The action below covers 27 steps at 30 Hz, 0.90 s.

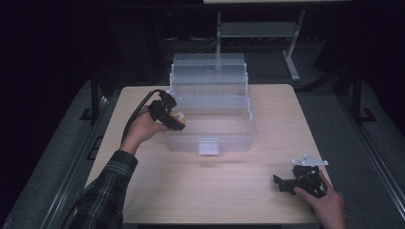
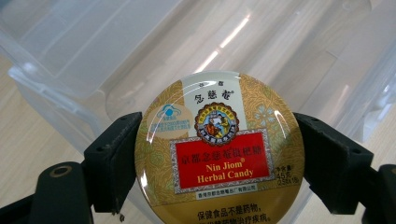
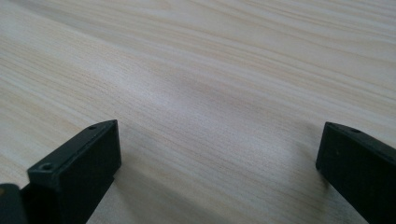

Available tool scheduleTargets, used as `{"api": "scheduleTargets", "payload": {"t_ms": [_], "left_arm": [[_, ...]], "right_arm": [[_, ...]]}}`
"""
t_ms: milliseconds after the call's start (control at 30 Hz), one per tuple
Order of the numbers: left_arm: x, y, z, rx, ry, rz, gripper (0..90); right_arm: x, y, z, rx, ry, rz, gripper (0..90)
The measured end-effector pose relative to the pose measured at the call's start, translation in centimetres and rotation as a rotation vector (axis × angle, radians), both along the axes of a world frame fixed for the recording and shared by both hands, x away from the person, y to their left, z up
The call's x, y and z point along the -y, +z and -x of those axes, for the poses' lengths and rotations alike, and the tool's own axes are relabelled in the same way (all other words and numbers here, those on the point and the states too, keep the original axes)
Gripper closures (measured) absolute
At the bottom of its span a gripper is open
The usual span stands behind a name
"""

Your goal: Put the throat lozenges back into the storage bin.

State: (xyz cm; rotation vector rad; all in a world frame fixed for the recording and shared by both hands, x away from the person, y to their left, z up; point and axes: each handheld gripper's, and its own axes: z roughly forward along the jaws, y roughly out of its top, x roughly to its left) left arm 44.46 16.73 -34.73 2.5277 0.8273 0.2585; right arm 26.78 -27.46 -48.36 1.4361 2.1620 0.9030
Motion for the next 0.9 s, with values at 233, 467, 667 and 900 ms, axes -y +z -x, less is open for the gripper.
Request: {"api": "scheduleTargets", "payload": {"t_ms": [233, 467, 667, 900], "left_arm": [[-0.24, -0.63, -0.04, -0.019, 0.01, 0.022, 19.4], [-0.59, -1.04, -0.16, -0.026, 0.015, 0.021, 19.3], [-0.59, -0.98, -0.13, -0.028, 0.009, 0.027, 19.2], [-0.66, -0.74, -0.07, -0.015, 0.011, 0.039, 17.3]], "right_arm": [[0.0, 0.0, 0.0, 0.0, 0.0, 0.0, 0.0], [0.0, 0.0, 0.0, 0.0, 0.0, 0.0, 0.0], [0.0, 0.0, 0.0, 0.0, 0.0, 0.0, 0.0], [0.0, 0.0, 0.0, 0.0, 0.0, 0.0, 0.0]]}}
